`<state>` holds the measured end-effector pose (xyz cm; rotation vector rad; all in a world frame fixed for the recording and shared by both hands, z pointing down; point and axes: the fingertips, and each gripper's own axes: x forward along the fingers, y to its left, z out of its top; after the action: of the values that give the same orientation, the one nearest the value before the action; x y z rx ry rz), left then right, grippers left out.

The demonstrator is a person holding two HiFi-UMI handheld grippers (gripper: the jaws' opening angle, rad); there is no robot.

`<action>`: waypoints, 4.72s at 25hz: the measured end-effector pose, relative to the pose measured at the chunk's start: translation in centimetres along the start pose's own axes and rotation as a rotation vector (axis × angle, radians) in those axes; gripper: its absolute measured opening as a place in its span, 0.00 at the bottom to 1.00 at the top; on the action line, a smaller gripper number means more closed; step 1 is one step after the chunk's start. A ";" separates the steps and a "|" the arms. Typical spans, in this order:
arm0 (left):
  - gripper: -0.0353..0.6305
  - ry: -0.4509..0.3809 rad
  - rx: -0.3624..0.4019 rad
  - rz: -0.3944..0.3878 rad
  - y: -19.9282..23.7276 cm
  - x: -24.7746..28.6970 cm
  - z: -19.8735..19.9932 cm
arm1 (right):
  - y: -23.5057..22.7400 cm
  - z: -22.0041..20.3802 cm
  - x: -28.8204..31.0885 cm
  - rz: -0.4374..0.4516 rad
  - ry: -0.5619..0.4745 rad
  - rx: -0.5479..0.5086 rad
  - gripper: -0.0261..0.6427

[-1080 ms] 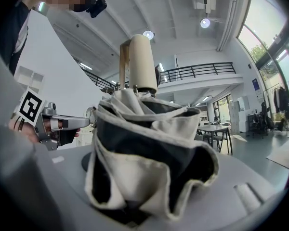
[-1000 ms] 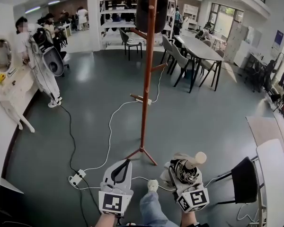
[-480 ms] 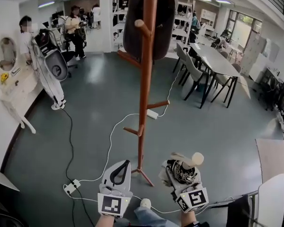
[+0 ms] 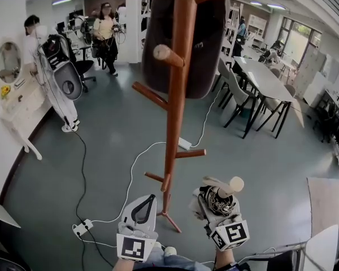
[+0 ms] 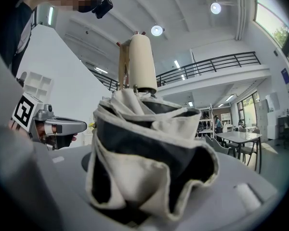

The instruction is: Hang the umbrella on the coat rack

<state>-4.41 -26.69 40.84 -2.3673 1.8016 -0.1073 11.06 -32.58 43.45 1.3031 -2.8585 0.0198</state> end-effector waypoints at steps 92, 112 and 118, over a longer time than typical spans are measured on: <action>0.06 0.055 -0.015 0.041 4.9 9.5 0.9 | -7.3 -6.0 14.0 0.007 0.138 0.085 0.47; 0.06 0.069 -0.055 0.018 3.9 9.4 0.1 | -6.1 -8.6 10.1 0.005 0.106 0.041 0.47; 0.06 0.062 -0.053 0.010 3.4 8.7 0.3 | -5.5 -9.5 8.1 -0.004 0.128 0.035 0.47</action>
<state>-5.25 -35.93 39.57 -2.4166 1.8665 -0.1351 9.85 -42.23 53.04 1.2638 -2.7607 0.1481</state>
